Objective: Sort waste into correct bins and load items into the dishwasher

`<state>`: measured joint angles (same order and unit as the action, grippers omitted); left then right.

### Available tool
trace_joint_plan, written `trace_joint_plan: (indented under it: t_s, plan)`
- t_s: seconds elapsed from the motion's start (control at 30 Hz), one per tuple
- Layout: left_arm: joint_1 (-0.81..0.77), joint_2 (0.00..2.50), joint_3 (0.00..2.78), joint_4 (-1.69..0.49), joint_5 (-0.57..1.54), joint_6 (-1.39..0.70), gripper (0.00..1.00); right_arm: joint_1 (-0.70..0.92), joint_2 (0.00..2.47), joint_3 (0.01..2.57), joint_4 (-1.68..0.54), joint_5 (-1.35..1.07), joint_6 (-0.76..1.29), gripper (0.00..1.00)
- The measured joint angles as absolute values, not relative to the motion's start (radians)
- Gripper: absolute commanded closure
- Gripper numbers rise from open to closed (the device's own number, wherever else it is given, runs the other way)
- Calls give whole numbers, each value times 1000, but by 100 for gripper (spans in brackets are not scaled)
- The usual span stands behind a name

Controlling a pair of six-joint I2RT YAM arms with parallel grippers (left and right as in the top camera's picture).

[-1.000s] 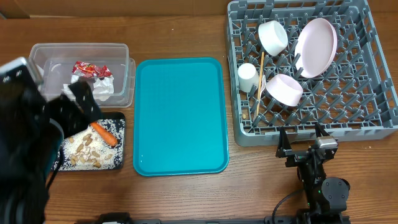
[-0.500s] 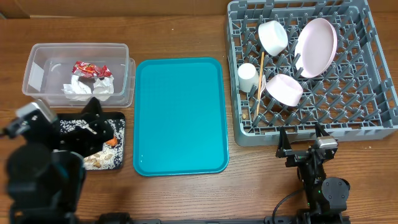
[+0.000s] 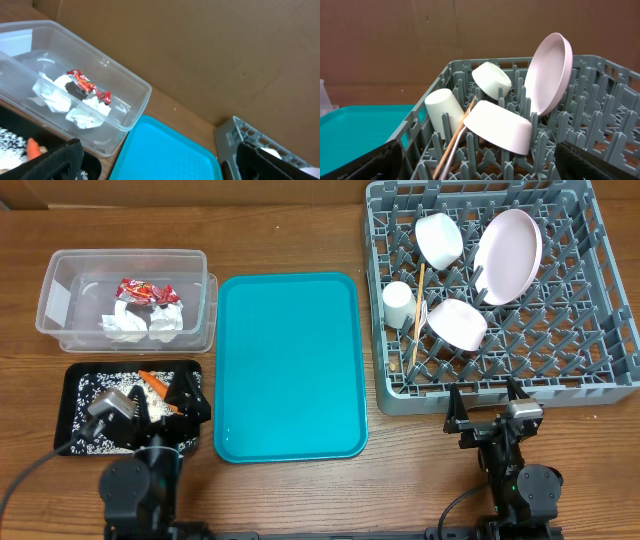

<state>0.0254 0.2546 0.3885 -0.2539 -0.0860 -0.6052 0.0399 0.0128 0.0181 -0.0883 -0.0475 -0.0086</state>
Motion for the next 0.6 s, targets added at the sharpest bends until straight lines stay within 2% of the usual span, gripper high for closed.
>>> trace_joint_plan:
  t_s: [0.6]
  plan:
    - [12, 21, 16, -82, -84, -612, 0, 40, 13, 18, -89, -47, -9, 0]
